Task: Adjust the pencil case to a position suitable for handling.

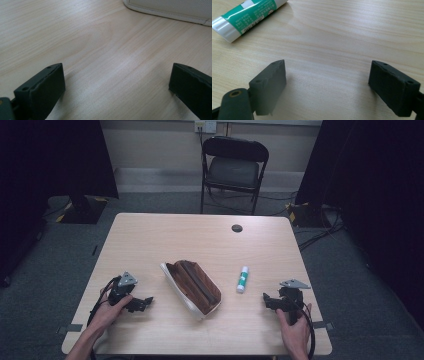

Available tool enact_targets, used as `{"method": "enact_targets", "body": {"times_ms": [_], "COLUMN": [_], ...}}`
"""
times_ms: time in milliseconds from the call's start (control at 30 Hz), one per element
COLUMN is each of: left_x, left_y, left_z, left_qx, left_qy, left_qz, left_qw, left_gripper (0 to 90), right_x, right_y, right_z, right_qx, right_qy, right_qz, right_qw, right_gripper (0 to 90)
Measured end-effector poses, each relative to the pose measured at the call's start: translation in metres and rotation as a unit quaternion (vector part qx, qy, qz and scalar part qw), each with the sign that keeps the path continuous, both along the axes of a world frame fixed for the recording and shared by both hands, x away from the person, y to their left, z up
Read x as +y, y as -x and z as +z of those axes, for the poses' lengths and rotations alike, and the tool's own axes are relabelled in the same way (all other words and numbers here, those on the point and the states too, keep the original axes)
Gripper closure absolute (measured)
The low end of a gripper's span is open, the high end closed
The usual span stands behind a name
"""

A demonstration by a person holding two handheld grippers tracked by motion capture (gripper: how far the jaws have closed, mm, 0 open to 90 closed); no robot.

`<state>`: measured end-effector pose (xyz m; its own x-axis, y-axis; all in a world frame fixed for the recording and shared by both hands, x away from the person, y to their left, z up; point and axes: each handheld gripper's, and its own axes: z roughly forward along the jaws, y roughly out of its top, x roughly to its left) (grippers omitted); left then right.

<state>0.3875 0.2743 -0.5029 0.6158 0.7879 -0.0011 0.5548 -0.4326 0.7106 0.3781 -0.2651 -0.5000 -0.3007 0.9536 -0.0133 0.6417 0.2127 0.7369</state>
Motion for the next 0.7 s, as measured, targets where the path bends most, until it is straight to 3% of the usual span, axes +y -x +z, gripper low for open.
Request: {"method": "enact_targets", "body": {"times_ms": [200,333,400,467,533,700], "left_x": [-0.001,-0.002,-0.004,-0.004,-0.006,-0.014], "left_y": [0.004,0.008,0.011,0.014,0.018,0.031], "left_z": [0.001,0.005,0.007,0.009,0.011,0.025], "left_qx": [-0.003,0.0,0.001,0.007,0.013,-0.016], "left_qy": [0.003,0.0,-0.007,-0.002,0.017,0.043], "left_qz": [-0.006,-0.011,-0.018,-0.027,-0.031,-0.042], "left_qw": [1.0,0.9999,0.9998,0.9996,0.9993,0.9981], "left_gripper": [2.9,15.8,15.9,16.3,16.2,16.4], "right_x": [0.001,0.001,0.001,0.001,0.001,0.001], "right_y": [0.001,0.003,0.003,0.004,0.004,0.004], "right_z": [0.0,0.0,0.0,0.0,0.0,0.0], "right_qx": [0.0,-0.001,0.0,-0.001,0.0,0.0], "right_qy": [0.0,0.002,0.002,0.002,0.002,0.001], "right_qz": [-0.007,-0.014,-0.016,-0.015,-0.015,-0.015], "right_qw": [1.0,0.9999,0.9999,0.9999,0.9999,0.9999], "right_gripper": [13.6,13.1,13.2,13.2,13.2,13.2]}}
